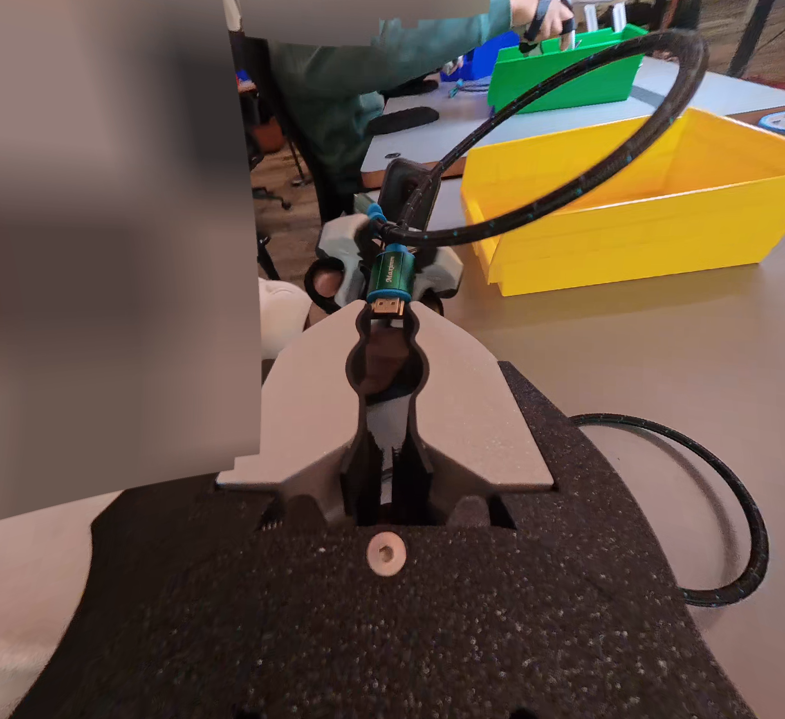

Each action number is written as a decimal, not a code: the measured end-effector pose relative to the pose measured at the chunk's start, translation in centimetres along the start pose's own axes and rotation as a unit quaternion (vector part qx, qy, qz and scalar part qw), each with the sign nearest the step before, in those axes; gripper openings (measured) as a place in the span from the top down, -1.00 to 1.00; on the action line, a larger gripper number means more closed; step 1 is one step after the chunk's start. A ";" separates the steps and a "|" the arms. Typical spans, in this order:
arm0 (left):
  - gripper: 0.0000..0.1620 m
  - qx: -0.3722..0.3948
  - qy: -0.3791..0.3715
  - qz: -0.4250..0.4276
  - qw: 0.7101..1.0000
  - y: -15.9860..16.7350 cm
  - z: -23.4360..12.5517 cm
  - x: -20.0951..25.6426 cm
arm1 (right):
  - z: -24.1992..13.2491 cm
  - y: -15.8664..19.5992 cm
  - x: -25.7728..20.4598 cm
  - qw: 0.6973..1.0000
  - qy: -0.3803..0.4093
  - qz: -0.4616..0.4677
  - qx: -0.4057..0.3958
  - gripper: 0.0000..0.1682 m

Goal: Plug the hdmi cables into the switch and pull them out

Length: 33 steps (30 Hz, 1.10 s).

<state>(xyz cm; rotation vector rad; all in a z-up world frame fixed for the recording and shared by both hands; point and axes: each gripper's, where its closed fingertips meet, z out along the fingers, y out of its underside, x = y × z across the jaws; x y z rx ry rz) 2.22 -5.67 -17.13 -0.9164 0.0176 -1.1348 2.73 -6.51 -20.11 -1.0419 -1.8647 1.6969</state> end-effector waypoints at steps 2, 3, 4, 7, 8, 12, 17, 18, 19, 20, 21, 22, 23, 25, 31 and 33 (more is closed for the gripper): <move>0.72 -0.010 0.000 0.021 1.000 0.3 0.1 0.2 | -0.5 -0.6 -0.2 1.000 -0.015 0.004 -0.001 0.84; 0.72 -0.011 -0.004 0.029 1.000 0.3 0.2 0.2 | -0.6 -0.8 -0.2 1.000 -0.018 0.003 -0.004 0.84; 0.73 -0.009 -0.006 0.031 0.999 0.3 0.2 0.1 | -0.7 -0.7 -0.1 1.000 -0.014 -0.003 -0.007 0.84; 0.76 -0.006 -0.004 0.024 1.000 0.3 0.3 0.0 | -0.7 -0.8 0.0 1.000 -0.016 0.013 0.007 0.84; 0.74 -0.009 -0.005 0.030 0.999 0.3 0.3 0.0 | -0.7 -0.8 -0.1 0.999 -0.023 0.028 0.016 0.84; 0.67 -0.056 0.005 0.089 0.994 1.4 0.5 0.7 | -1.2 -1.0 -0.8 0.986 -0.083 0.127 0.066 0.84; 0.75 -0.097 0.006 0.151 0.984 2.0 0.4 0.9 | -1.4 -0.8 -1.2 0.970 -0.117 0.195 0.088 0.84; 0.75 -0.096 0.009 0.145 0.985 1.9 0.4 0.9 | -1.4 -0.8 -1.3 0.971 -0.113 0.190 0.087 0.84; 0.74 -0.091 0.011 0.135 0.987 1.9 0.4 0.9 | -1.3 -0.8 -1.2 0.973 -0.108 0.184 0.086 0.84; 0.74 -0.085 0.012 0.126 0.988 1.9 0.4 0.9 | -1.3 -0.7 -1.2 0.975 -0.103 0.178 0.084 0.84; 0.74 -0.081 0.014 0.119 0.989 1.9 0.4 0.9 | -1.3 -0.7 -1.2 0.976 -0.100 0.175 0.083 0.84; 0.73 -0.077 0.016 0.113 0.991 1.8 0.4 1.0 | -1.4 -0.6 -1.3 0.976 -0.098 0.173 0.083 0.84; 0.73 -0.070 0.020 0.107 0.992 1.7 0.4 1.1 | -1.4 -0.5 -1.3 0.977 -0.098 0.173 0.082 0.84; 0.74 -0.073 0.019 0.104 0.992 1.7 0.4 1.1 | -1.5 -0.4 -1.3 0.976 -0.095 0.177 0.083 0.84; 0.74 -0.090 0.017 0.101 0.991 2.2 0.6 0.8 | -2.0 -0.2 -1.2 0.978 -0.080 0.172 0.084 0.84; 0.75 -0.098 0.016 0.103 0.990 2.4 0.6 0.7 | -2.1 -0.1 -1.1 0.980 -0.075 0.168 0.081 0.84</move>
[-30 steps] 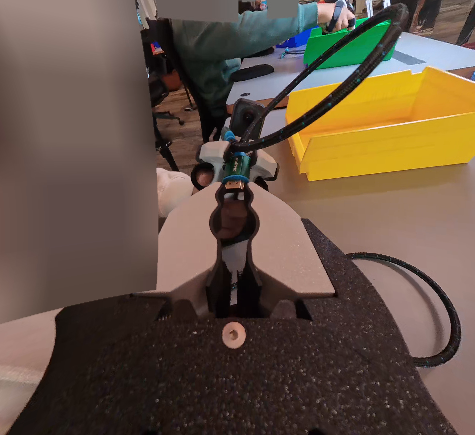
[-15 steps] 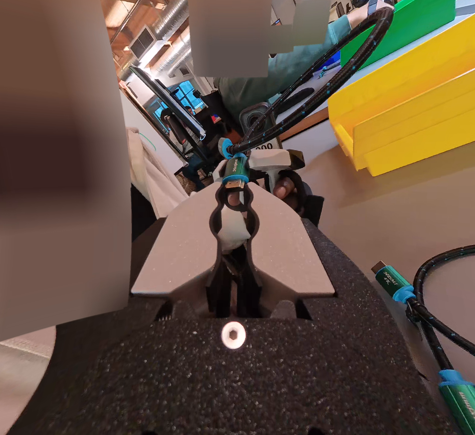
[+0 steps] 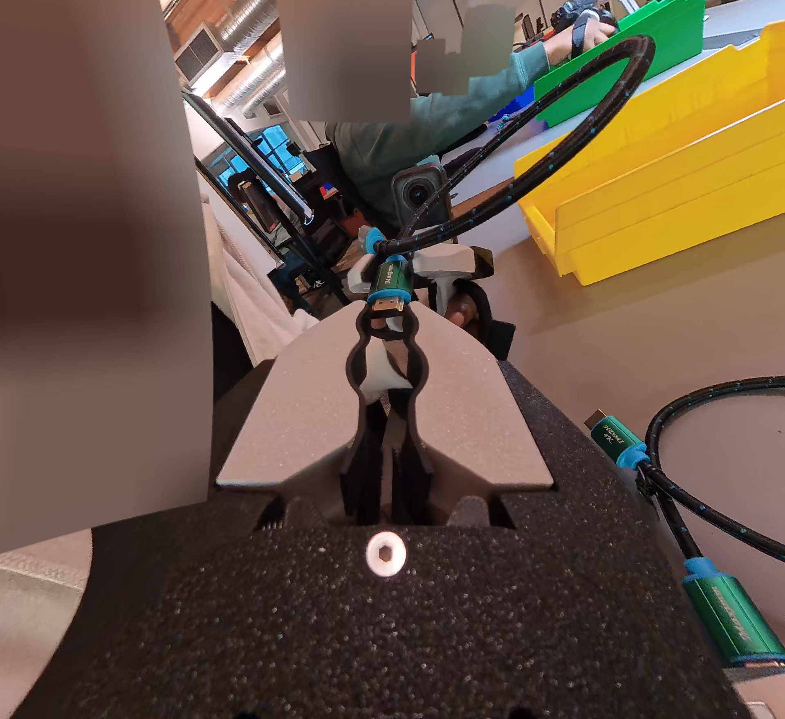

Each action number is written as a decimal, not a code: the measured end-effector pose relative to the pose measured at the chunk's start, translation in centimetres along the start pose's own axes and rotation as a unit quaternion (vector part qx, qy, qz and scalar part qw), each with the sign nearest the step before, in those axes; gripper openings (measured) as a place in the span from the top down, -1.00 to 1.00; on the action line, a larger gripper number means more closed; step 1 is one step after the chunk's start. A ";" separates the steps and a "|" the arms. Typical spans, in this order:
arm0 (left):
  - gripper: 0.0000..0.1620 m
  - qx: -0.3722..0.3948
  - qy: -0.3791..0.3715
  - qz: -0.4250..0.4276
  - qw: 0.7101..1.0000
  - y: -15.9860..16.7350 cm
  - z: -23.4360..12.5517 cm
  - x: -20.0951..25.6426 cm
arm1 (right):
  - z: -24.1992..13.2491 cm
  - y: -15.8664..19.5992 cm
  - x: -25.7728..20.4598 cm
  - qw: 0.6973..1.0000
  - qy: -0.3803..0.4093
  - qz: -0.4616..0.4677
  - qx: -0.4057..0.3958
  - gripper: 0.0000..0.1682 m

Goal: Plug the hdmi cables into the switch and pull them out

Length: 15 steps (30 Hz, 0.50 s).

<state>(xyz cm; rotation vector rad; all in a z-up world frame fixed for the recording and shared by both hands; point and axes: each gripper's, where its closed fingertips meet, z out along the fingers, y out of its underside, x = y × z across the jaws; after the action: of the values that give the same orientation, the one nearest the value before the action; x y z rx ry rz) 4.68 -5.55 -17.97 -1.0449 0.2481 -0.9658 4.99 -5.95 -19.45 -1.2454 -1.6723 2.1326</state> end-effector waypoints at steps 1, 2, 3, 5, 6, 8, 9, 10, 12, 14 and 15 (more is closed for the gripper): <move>0.75 -0.004 -0.002 -0.001 1.000 0.1 0.0 -0.1 | -0.1 0.0 0.0 1.000 0.004 -0.003 -0.001 0.84; 0.75 -0.009 -0.004 -0.003 1.000 0.2 0.1 -0.1 | -0.2 0.1 0.1 1.000 0.009 -0.007 -0.003 0.84; 0.75 -0.014 -0.006 -0.002 1.000 0.3 0.1 -0.2 | -0.3 0.1 0.1 1.000 0.012 -0.013 -0.006 0.84; 0.75 -0.012 -0.001 0.007 1.000 0.3 0.4 0.1 | -0.5 0.0 -0.2 0.999 0.012 -0.029 -0.007 0.83; 0.75 -0.006 0.005 0.009 1.000 0.3 0.5 0.3 | -1.1 0.1 -0.4 0.998 0.021 -0.051 -0.011 0.81; 0.75 0.017 0.007 -0.003 1.000 -0.1 0.4 0.1 | -3.5 1.0 0.9 0.988 0.107 -0.101 -0.051 0.46; 0.75 0.024 0.005 -0.006 1.000 -0.1 0.2 -0.1 | -5.1 2.2 1.7 0.975 0.158 -0.126 -0.088 0.33; 0.75 0.025 0.000 -0.006 1.000 0.0 -0.1 -0.4 | -6.8 3.5 2.2 0.961 0.200 -0.147 -0.120 0.24; 0.75 0.029 0.000 -0.010 1.000 0.1 -0.3 -0.5 | -9.5 6.2 3.0 0.929 0.275 -0.180 -0.170 0.19; 0.75 0.028 0.008 -0.008 1.000 0.1 -0.2 -0.3 | -12.1 8.9 4.2 0.872 0.363 -0.235 -0.231 0.13; 0.75 0.026 0.008 -0.006 1.000 0.2 -0.2 -0.3 | -13.3 10.1 4.7 0.834 0.396 -0.270 -0.273 0.13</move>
<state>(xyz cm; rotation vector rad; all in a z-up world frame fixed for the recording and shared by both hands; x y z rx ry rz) 4.49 -5.39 -18.31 -0.9925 0.2303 -0.9866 14.59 2.83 -30.95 -1.2857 -1.9064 0.6556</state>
